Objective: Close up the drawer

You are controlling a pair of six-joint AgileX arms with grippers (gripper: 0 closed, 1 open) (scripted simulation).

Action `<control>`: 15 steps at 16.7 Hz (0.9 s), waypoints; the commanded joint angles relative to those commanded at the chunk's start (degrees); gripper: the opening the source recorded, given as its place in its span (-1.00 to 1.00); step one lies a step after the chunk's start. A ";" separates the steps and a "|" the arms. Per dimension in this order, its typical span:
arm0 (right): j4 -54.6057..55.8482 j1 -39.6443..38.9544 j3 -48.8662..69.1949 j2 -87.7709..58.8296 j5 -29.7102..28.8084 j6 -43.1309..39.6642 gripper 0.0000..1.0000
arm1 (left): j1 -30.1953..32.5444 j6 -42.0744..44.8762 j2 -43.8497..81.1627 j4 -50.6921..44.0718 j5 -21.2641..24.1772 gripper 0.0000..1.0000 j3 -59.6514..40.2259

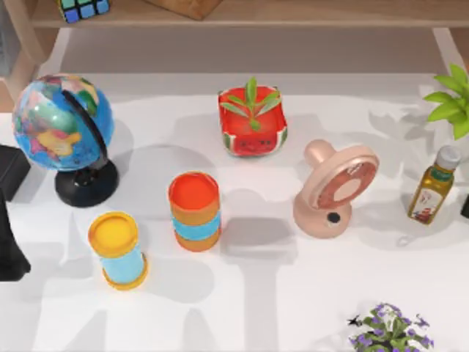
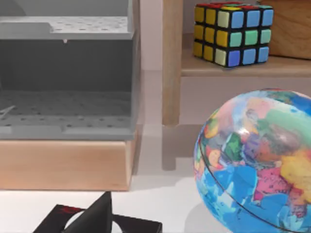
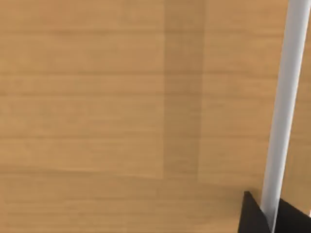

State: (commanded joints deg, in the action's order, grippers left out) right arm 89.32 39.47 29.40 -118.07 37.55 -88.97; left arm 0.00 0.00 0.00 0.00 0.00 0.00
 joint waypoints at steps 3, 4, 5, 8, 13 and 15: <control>-0.13 0.10 -0.05 -0.12 -0.04 0.10 -1.00 | 0.00 0.00 0.00 0.00 0.00 1.00 0.00; -0.26 0.01 0.12 -0.22 -0.14 0.11 -1.00 | 0.00 0.00 0.00 0.00 0.00 1.00 0.00; -0.80 -0.37 0.79 -0.58 -0.55 0.14 -1.00 | 0.00 0.00 0.00 0.00 0.00 1.00 0.00; -3.76 -2.77 5.22 -2.42 -2.98 0.01 -1.00 | 0.00 0.00 0.00 0.00 0.00 1.00 0.00; -8.10 -6.57 12.50 -4.81 -6.77 0.01 -1.00 | 0.00 0.00 0.00 0.00 0.00 1.00 0.00; -8.17 -6.62 12.57 -4.85 -6.82 0.02 -1.00 | 0.00 0.00 0.00 0.00 0.00 1.00 0.00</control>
State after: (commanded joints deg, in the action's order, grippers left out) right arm 81.15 32.85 41.97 -122.92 30.73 -88.95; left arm 0.00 0.00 0.00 0.00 0.00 0.00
